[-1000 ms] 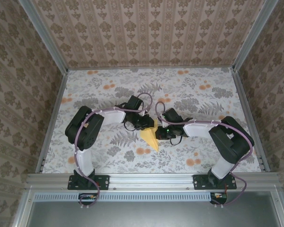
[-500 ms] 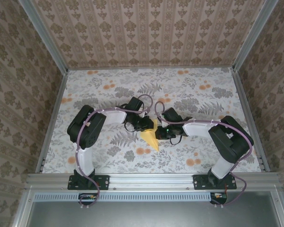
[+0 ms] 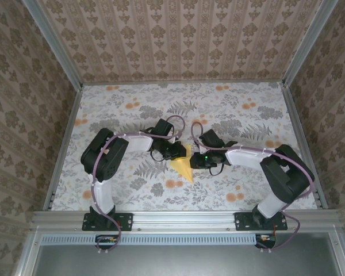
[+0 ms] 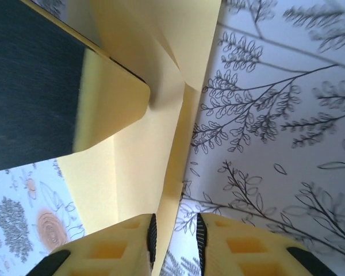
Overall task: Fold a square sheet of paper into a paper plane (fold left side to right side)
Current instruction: Fourth fold the wing at the center of the table.
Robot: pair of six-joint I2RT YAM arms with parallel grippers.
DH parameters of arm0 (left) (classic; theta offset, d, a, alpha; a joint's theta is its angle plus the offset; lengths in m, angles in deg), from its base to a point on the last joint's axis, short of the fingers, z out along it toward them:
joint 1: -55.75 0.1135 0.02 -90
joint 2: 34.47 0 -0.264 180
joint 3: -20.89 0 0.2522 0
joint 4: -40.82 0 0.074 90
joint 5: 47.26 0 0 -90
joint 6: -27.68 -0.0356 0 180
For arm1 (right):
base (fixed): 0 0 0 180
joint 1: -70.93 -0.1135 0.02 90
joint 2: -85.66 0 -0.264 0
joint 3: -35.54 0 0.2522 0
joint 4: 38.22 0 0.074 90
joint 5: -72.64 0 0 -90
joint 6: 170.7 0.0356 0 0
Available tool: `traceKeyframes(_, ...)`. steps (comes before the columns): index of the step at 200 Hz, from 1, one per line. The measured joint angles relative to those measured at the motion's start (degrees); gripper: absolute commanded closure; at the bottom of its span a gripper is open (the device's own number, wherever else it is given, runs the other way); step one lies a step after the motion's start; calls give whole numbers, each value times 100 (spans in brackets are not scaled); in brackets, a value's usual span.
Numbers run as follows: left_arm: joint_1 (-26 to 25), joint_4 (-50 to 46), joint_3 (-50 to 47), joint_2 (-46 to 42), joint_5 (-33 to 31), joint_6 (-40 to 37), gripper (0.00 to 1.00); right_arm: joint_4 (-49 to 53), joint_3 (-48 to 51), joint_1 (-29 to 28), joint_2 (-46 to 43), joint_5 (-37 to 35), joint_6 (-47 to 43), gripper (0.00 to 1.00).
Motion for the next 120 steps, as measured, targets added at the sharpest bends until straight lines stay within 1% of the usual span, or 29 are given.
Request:
traceKeyframes(12, 0, 13, -11, -2, 0, 0, 82, 109, 0, 4, -214, 2, 2, 71)
traceKeyframes(29, 0, 17, -11, -2, 0, 2, 82, 164, 2, 2, -442, 79, 28, 75)
traceKeyframes(55, 0, 22, -13, -2, 0, 2, 82, -20, 107, -4, -614, 461, 219, 80)
traceKeyframes(88, 0, 26, -15, -4, 0, 2, 82, -417, 251, -175, -431, 970, 560, 83)
traceKeyframes(120, 0, 31, -22, -9, -2, 2, 82, -721, 249, -319, -9, 1176, 745, 84)
